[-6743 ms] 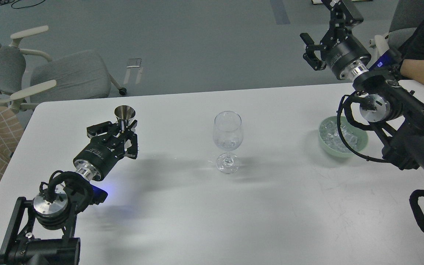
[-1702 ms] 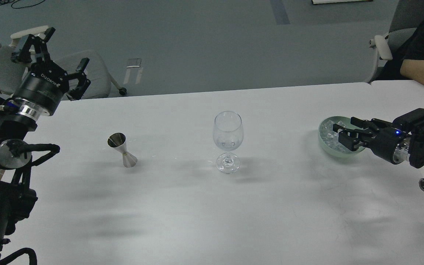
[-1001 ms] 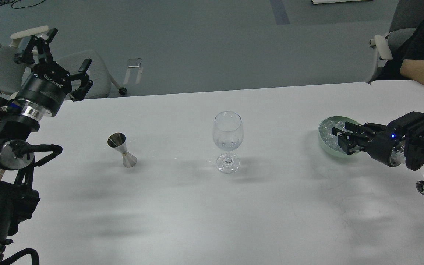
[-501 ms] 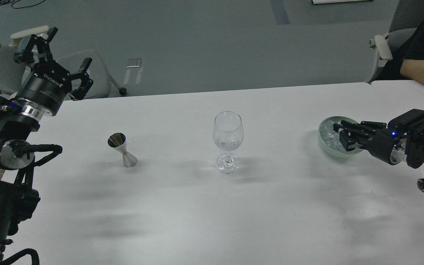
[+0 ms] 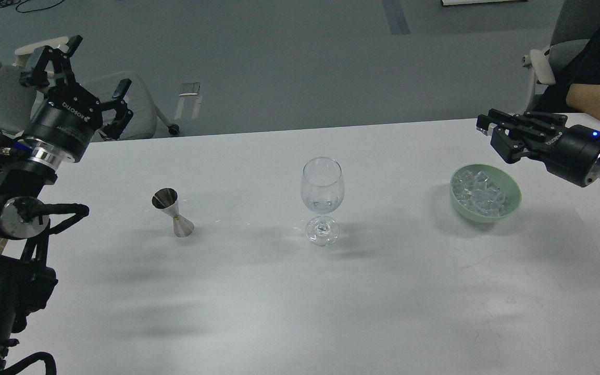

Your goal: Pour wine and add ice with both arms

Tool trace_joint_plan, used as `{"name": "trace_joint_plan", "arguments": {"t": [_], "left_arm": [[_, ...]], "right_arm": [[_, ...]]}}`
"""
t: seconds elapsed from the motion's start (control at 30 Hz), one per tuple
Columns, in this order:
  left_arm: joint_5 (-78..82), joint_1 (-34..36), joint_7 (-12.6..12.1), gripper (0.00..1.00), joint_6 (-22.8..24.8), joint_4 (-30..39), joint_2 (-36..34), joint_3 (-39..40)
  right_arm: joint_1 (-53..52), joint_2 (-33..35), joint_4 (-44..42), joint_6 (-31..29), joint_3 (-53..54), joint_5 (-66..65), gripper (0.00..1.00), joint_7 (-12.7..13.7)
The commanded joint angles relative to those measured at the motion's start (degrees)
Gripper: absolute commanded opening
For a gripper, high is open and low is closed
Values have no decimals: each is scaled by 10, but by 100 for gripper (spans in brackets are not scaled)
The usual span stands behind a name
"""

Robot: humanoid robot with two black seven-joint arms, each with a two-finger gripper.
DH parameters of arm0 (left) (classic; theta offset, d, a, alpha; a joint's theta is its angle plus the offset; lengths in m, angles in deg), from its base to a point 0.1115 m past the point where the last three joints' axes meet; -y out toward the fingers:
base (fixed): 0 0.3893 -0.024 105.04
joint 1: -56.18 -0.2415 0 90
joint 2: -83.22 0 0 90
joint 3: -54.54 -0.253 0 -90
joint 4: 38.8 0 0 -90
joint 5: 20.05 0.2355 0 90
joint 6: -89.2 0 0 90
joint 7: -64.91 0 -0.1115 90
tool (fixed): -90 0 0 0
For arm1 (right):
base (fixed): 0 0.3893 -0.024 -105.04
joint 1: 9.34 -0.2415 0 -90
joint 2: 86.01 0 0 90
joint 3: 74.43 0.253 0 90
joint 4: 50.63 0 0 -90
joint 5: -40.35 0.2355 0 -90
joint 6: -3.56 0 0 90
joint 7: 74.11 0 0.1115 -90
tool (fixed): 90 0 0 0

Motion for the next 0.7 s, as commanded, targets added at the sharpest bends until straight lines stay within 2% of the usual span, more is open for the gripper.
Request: {"name": "trace_joint_plan", "arguments": {"t": [0.0,0.2,0.5,0.67], "left_arm": [[0,0,0,98,0,0,0,-1],[0,0,0,98,0,0,1,-1],[1,0,0,98,0,0,1,-1],[0,0,0,98,0,0,1,-1]], "right_arm": [[-32,3,30,-18,-1,8,0,1],[-110,-22,51,-67,-24,12,0,2],[-220,-120,43,-79,-136,39,0,5],[-240,-160,27,-88,-163,41,0,9]]}}
